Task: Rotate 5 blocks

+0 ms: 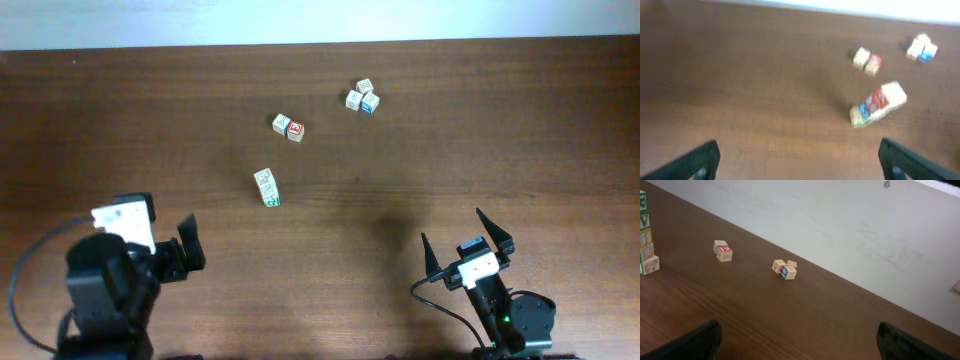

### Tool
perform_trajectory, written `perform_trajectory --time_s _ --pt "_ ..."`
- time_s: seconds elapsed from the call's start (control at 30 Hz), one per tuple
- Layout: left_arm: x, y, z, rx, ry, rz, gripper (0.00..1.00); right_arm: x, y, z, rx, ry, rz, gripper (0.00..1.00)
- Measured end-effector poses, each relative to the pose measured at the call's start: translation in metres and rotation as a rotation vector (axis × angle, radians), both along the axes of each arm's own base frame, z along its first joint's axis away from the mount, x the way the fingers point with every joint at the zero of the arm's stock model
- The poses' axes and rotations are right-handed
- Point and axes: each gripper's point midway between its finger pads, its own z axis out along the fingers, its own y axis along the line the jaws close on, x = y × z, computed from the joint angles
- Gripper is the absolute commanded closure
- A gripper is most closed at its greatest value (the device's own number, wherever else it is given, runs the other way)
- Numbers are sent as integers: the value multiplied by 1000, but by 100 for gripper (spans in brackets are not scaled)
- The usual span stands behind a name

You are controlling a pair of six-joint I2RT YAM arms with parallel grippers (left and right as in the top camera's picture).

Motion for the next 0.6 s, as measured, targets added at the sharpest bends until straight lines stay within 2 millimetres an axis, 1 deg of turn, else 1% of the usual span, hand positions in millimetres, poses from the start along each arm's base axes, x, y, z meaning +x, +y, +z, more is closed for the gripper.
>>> perform_trajectory --time_s 0.03,0.1,0.13,0.23,0.33,0.37,0.47,0.6 --pt "2 0 -2 15 -39 -11 1 0 0 0 1 0 0 2" --pt "6 -3 1 62 -137 -56 1 0 0 0 0 1 0 2" --pt "10 -7 6 94 -208 -90 1 0 0 0 0 -1 0 2" --pt "15 -20 12 202 -383 -206 1 0 0 0 0 0 0 2" --pt "16 -28 -5 271 -470 -267 1 0 0 0 0 0 0 1" --pt "16 -29 -18 286 -482 -282 1 0 0 0 0 0 0 2" --pt "17 -31 -40 309 -499 -296 1 0 0 0 0 0 0 2" --pt "16 -29 -55 334 -531 -283 1 0 0 0 0 0 0 2"
